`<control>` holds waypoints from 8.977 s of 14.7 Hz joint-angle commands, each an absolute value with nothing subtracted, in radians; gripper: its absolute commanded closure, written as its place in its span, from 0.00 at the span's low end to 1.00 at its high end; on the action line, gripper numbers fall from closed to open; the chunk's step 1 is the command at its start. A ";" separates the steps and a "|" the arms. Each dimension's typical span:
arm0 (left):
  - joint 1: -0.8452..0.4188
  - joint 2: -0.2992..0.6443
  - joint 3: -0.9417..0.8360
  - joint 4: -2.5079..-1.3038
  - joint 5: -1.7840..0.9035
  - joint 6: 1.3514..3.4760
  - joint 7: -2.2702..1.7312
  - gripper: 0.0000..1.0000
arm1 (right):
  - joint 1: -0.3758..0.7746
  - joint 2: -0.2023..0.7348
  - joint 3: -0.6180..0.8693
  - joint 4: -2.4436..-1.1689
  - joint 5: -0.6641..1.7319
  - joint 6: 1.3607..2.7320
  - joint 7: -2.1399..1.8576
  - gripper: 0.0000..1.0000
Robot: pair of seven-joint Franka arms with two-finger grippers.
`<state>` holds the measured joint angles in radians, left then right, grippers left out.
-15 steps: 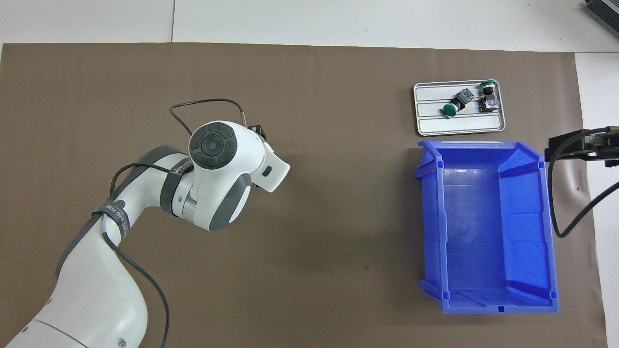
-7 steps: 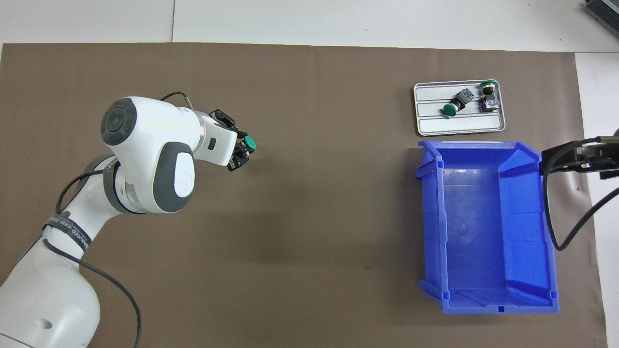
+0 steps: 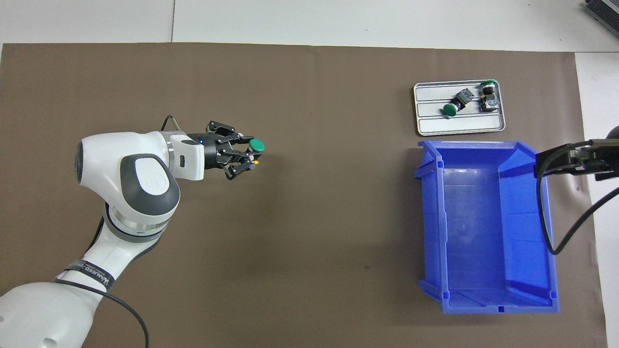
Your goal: Place and press button with both arms
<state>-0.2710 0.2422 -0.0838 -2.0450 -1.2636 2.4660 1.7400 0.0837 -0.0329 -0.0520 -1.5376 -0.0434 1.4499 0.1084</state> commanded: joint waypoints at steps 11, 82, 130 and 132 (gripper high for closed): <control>-0.267 0.135 -0.083 -2.376 -2.078 2.246 2.638 1.00 | 0.075 -0.046 -0.049 -1.545 -0.029 1.440 0.087 0.00; -0.445 0.159 -0.094 -1.934 -0.057 2.097 0.002 1.00 | 0.075 -0.046 -0.048 -1.545 -0.029 1.440 0.086 0.00; 0.028 -0.037 -0.074 -1.554 -0.044 1.497 0.137 0.00 | 0.742 0.612 0.044 -1.408 -0.152 2.172 1.124 0.00; 0.043 -0.038 -0.071 -1.554 -0.044 1.493 0.140 0.00 | 0.749 0.611 0.044 -1.430 -0.175 2.195 1.123 0.00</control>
<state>0.0193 -0.0103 -0.0665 -1.5156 -0.0596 1.4742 0.1398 0.7456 0.6050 0.0463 -1.4385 -0.1439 2.1805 1.1117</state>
